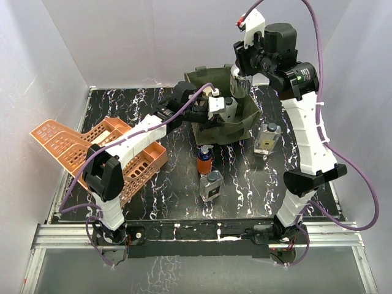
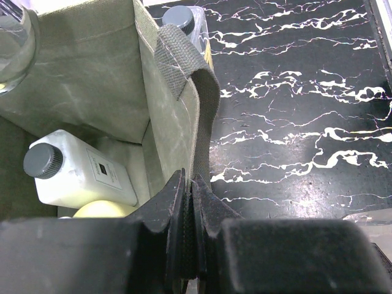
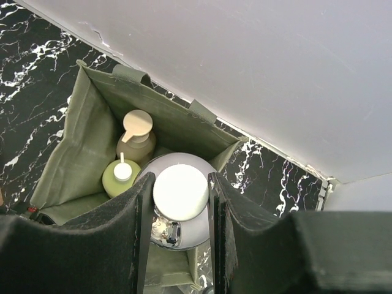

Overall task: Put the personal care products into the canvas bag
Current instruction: Place the care product in the canvas bag.

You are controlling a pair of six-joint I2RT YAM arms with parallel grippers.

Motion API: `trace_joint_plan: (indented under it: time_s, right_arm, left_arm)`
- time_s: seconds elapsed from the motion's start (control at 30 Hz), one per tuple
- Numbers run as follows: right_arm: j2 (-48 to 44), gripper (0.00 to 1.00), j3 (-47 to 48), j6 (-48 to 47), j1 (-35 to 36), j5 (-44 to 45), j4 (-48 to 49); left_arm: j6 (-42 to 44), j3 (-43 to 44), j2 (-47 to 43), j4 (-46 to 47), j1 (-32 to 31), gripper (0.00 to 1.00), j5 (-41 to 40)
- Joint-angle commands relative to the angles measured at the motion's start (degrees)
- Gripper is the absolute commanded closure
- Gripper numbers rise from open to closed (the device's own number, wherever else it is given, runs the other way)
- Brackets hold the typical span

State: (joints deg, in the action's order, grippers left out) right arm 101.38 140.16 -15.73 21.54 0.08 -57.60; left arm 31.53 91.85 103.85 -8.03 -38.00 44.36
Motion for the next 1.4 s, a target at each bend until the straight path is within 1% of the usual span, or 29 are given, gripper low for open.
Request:
trace_joint_plan:
  time_s: [0.0, 0.13, 0.27, 0.57, 0.87, 1.13, 1.37]
  right_arm:
    - [-4.3, 0.92, 0.3, 1.1, -0.1, 0.2, 12.6]
    - [-5.6, 0.92, -4.6, 1.9, -0.1, -1.3, 13.4]
    - [-7.0, 0.92, -9.3, 1.1, -0.3, -0.9, 14.0]
    - [-10.4, 0.92, -21.6, -0.5, -1.2, -2.6, 16.3]
    - [-12.6, 0.92, -32.5, -1.3, -1.5, -4.8, 21.8]
    - [-11.1, 0.92, -37.9, -2.4, -1.9, -5.0, 29.4]
    - [-10.8, 0.92, -42.2, -3.1, -2.9, -6.5, 32.0]
  left_arm:
    - [0.8, -0.1, 1.3, -2.2, -0.8, 1.00, 1.6]
    - [2.4, 0.5, 0.9, -3.3, -0.8, 1.00, 2.5]
    - [5.4, 0.8, 0.8, -5.5, -0.8, 1.00, 3.5]
    - [11.9, -3.3, -1.3, -6.1, -0.8, 1.00, 5.3]
    - [12.9, -5.2, -2.6, -5.6, -0.8, 1.00, 6.1]
    - [17.1, -6.3, -3.6, -7.7, -0.8, 1.00, 6.3]
    - [17.5, -5.7, -3.4, -8.1, -0.8, 1.00, 6.5]
